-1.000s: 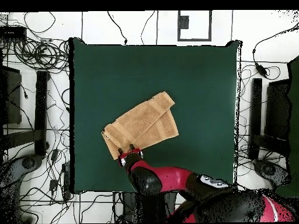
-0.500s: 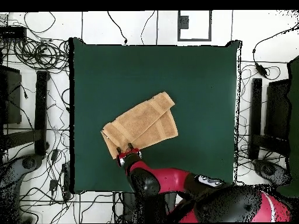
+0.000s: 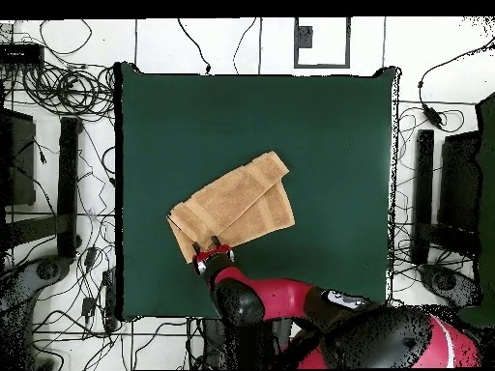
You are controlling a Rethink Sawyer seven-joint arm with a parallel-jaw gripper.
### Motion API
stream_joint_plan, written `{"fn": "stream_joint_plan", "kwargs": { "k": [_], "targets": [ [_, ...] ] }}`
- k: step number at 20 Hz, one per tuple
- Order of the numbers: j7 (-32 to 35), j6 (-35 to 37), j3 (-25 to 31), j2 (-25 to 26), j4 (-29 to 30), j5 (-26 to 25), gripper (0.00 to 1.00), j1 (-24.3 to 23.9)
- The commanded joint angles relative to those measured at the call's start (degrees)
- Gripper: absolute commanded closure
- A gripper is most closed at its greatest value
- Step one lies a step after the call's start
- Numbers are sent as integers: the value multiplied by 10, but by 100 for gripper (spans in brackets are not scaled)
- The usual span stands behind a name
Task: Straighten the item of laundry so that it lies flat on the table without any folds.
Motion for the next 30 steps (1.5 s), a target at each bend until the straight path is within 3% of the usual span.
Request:
{"fn": "stream_joint_plan", "kwargs": {
  "k": [1, 12, 30],
  "targets": [
    [142, -23, 51, 1, -64, 36, 0, 16],
    [136, -8, 44, -23, -85, 70, 0, 47],
    [130, -1, 50, -5, -128, 77, 0, 72]
  ]
}}
